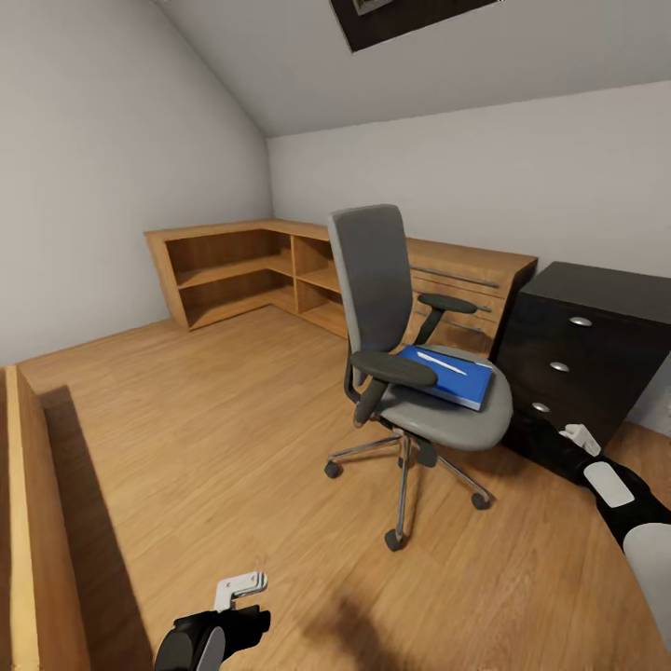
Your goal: In the bedroom, organize the workspace by keeping the computer under the desk, ensuring the monitor is on the desk, placing the keyboard on the desk next to the monitor, placing the mouse on the desk next to the keyboard, moving the folder from the swivel chair onto the desk next to the mouse, stacking the notebook on top of the folder with the pen on top of the notebook, and positioning the swivel chair next to the desk.
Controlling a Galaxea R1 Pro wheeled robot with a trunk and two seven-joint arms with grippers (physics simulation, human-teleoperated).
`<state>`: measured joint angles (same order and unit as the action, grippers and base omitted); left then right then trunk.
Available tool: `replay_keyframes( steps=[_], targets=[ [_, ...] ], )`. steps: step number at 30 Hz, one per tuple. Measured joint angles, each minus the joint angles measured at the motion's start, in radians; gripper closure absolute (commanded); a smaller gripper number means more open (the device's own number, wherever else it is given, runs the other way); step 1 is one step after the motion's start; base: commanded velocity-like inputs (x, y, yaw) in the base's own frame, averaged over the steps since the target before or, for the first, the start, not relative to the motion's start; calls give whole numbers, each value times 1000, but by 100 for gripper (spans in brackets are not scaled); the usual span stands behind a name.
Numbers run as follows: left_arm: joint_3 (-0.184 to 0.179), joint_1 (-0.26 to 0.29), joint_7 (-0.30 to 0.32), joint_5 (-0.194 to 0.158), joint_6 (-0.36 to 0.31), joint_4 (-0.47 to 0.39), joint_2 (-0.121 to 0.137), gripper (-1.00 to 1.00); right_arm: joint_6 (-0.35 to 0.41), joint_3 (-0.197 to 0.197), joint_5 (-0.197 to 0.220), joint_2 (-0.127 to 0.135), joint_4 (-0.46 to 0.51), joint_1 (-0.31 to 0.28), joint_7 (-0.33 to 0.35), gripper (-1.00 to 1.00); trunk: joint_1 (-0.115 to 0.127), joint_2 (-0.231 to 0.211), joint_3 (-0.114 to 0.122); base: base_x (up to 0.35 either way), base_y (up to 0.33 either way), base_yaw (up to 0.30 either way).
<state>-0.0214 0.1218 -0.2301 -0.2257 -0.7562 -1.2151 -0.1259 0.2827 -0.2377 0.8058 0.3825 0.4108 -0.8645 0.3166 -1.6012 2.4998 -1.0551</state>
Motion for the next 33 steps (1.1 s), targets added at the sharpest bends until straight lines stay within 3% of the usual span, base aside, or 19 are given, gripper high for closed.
replay_keyframes(
  steps=[12, 28, 33],
  targets=[
    [-1, 0, 0, 0, 0, 0, 0, -100, -1, 0, 2, -1, 0, 0, 0, -100, 0, 0, 13, -288, 0, 0],
    [-1, 0, 0, 1, 0, 1, 0, -100, 1, 1, 3, -1, -1, 0, 1, -100, 1, 0, 15, -21, 0, 0],
    [-1, -1, 0, 1, 0, 1, 0, -100, 49, 0, 4, -2, -2, 0, 3, -100, 1, 0, 15, 0, 0, 0]
  ],
)
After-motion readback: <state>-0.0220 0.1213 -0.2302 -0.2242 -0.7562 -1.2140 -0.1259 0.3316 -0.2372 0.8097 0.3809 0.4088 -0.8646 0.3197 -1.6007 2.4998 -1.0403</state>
